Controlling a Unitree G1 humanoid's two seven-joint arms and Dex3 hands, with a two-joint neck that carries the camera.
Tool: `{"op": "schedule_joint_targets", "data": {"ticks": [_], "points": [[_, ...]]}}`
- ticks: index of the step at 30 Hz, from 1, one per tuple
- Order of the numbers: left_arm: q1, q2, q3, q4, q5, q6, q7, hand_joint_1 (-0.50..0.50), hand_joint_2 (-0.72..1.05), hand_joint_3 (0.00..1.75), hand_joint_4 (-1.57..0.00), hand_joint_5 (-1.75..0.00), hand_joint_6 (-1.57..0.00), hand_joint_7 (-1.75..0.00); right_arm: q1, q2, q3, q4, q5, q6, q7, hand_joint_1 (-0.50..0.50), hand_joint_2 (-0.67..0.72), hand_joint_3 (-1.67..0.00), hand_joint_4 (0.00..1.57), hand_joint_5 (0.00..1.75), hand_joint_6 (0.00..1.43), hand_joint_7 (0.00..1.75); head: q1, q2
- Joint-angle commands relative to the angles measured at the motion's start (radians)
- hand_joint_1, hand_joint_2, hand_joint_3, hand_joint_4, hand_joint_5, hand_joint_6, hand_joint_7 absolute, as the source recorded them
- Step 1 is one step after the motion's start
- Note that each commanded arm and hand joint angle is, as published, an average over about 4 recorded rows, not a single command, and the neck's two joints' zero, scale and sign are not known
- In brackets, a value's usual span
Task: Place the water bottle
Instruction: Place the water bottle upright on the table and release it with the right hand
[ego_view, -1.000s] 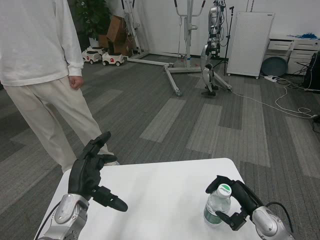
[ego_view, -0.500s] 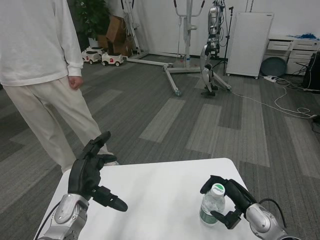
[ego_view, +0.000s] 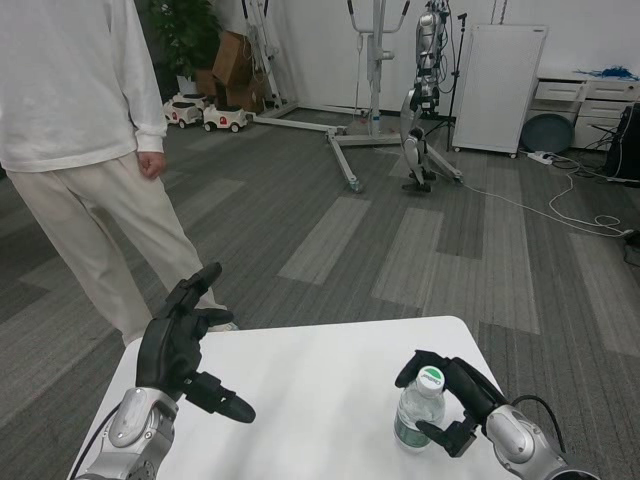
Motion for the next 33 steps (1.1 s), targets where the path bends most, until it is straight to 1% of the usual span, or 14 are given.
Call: {"op": "schedule_joint_targets", "data": {"ticks": [1, 3, 4, 6, 7, 8, 9, 10, 11, 13, 15, 19, 23, 33], "points": [[0.000, 0.007, 0.011, 0.008, 0.000, 0.000, 0.002, -0.50, -0.55, 0.09, 0.00, -1.75, 0.00, -0.37, -0.024, 0.003, -0.003, 0.015, 0.008, 0.009, -0.008, -0.21, -0.60, -1.59, 1.48, 1.58, 1.37, 1.47, 0.000, -0.001], [0.000, 0.007, 0.011, 0.008, 0.000, 0.000, 0.002, -0.50, -0.55, 0.09, 0.00, -1.75, 0.00, -0.38, -0.024, 0.003, -0.003, 0.018, 0.011, 0.011, -0.005, -0.23, -0.60, -1.59, 1.36, 1.36, 1.36, 1.50, -0.001, -0.001], [0.000, 0.007, 0.011, 0.008, 0.000, 0.000, 0.002, -0.50, -0.55, 0.09, 0.00, -1.75, 0.00, -0.38, -0.023, 0.003, -0.003, 0.019, 0.012, 0.012, -0.001, -0.25, -0.59, -1.59, 1.17, 1.19, 1.33, 1.52, -0.001, 0.000], [0.001, 0.007, 0.011, 0.007, 0.000, 0.000, 0.002, -0.50, -0.55, 0.09, 0.00, -1.75, 0.00, -0.35, -0.022, 0.003, -0.003, 0.020, 0.017, 0.015, 0.013, -0.30, -0.56, -1.59, 0.52, 0.65, 1.16, 1.54, -0.001, 0.000], [0.001, 0.007, 0.011, 0.006, 0.000, 0.000, 0.002, -0.50, -0.55, 0.09, 0.00, -1.75, 0.00, -0.35, -0.022, 0.003, -0.003, 0.020, 0.020, 0.017, 0.022, -0.32, -0.53, -1.57, 0.21, 0.36, 0.94, 1.50, -0.001, 0.000], [0.001, 0.007, 0.011, 0.006, 0.000, 0.000, 0.002, -0.50, -0.55, 0.09, 0.00, -1.75, 0.00, -0.35, -0.022, 0.003, -0.003, 0.020, 0.024, 0.020, 0.032, -0.33, -0.49, -1.45, 0.03, 0.15, 0.62, 1.29, -0.002, 0.000], [0.001, 0.007, 0.011, 0.006, 0.000, 0.000, 0.002, -0.50, -0.55, 0.09, 0.00, -1.75, 0.00, -0.35, -0.022, 0.003, -0.003, 0.020, 0.027, 0.023, 0.042, -0.33, -0.46, -1.33, 0.01, 0.07, 0.37, 1.08, -0.002, 0.000], [0.001, 0.007, 0.011, 0.006, 0.000, 0.000, 0.002, -0.50, -0.55, 0.09, 0.00, -1.75, 0.00, -0.37, -0.022, 0.003, -0.003, 0.020, 0.033, 0.025, 0.052, -0.33, -0.43, -1.11, 0.00, 0.00, 0.12, 0.77, -0.002, 0.000], [0.001, 0.007, 0.011, 0.006, 0.000, 0.000, 0.002, -0.50, -0.55, 0.09, 0.00, -1.75, 0.00, -0.38, -0.022, 0.002, -0.003, 0.020, 0.039, 0.027, 0.061, -0.33, -0.41, -0.91, 0.00, 0.00, 0.00, 0.49, -0.002, 0.000], [0.000, 0.007, 0.011, 0.006, 0.000, 0.000, 0.002, -0.50, -0.55, 0.09, 0.00, -1.75, 0.00, -0.38, -0.022, 0.000, -0.003, 0.020, 0.049, 0.030, 0.074, -0.33, -0.38, -0.67, 0.00, 0.00, 0.00, 0.21, -0.002, 0.000], [0.001, 0.007, 0.011, 0.006, 0.000, 0.000, 0.002, -0.50, -0.55, 0.09, 0.00, -1.75, 0.00, -0.37, -0.021, -0.003, -0.003, 0.020, 0.054, 0.031, 0.083, -0.33, -0.35, -0.56, 0.00, 0.00, 0.00, 0.07, -0.002, 0.000], [0.001, 0.007, 0.011, 0.006, 0.000, 0.000, 0.002, -0.50, -0.55, 0.09, 0.00, -1.75, 0.00, -0.37, -0.022, -0.009, -0.002, 0.018, 0.076, 0.043, 0.131, -0.39, -0.35, -0.38, 0.00, 0.00, 0.00, 0.00, -0.002, 0.001], [0.001, 0.007, 0.013, 0.006, 0.000, -0.001, 0.002, -0.50, -0.55, 0.09, 0.00, -1.75, 0.00, -0.38, -0.020, -0.021, 0.000, 0.000, 0.088, 0.083, 0.204, -0.46, -0.35, -0.32, 0.01, 0.00, 0.00, 0.00, -0.002, 0.001], [0.002, 0.007, 0.013, 0.007, -0.001, -0.002, 0.003, -0.50, -0.55, 0.09, 0.00, -1.75, 0.00, -0.38, -0.013, -0.026, 0.002, -0.026, 0.103, 0.100, 0.234, -0.46, -0.38, -0.32, 0.01, 0.00, 0.00, 0.00, -0.002, 0.000]]}}
